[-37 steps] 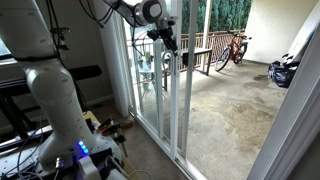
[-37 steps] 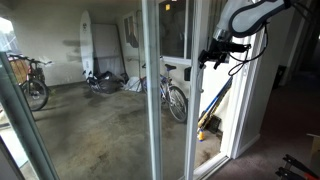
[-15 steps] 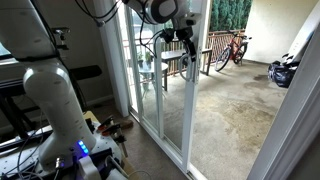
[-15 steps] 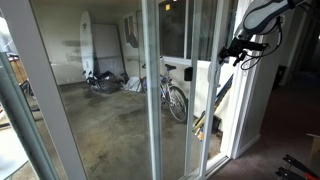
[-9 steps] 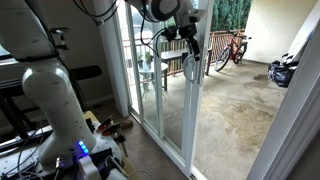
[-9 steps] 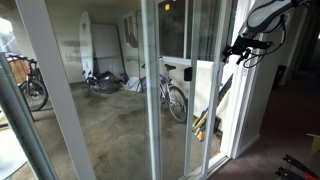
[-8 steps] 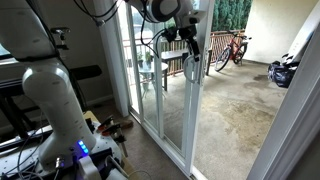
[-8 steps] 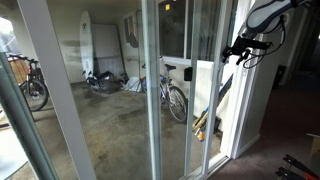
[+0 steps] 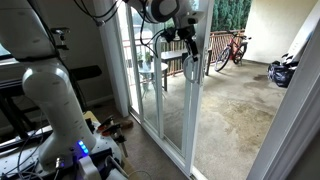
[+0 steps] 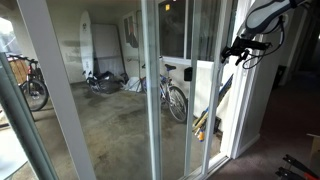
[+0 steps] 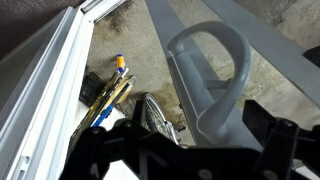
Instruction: Close the door completely
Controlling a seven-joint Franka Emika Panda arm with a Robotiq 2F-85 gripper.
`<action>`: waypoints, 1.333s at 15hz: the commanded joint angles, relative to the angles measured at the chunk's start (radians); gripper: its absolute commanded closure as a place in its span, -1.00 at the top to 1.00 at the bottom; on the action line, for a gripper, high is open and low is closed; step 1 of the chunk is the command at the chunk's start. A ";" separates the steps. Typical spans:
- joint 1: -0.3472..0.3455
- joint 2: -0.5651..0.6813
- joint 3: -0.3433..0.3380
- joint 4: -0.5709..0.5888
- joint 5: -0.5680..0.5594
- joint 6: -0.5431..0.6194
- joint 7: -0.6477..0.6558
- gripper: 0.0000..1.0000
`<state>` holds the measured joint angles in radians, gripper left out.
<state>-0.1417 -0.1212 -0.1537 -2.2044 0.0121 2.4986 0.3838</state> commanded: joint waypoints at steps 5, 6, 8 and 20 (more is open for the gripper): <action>0.015 0.033 0.085 0.009 -0.019 0.015 0.149 1.00; 0.011 0.036 0.084 0.012 -0.026 0.004 0.155 1.00; 0.000 0.041 0.073 0.016 -0.033 0.001 0.153 1.00; -0.052 0.087 -0.013 0.096 -0.006 -0.075 0.105 1.00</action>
<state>-0.1700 -0.0655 -0.1443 -2.1476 0.0090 2.4561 0.5017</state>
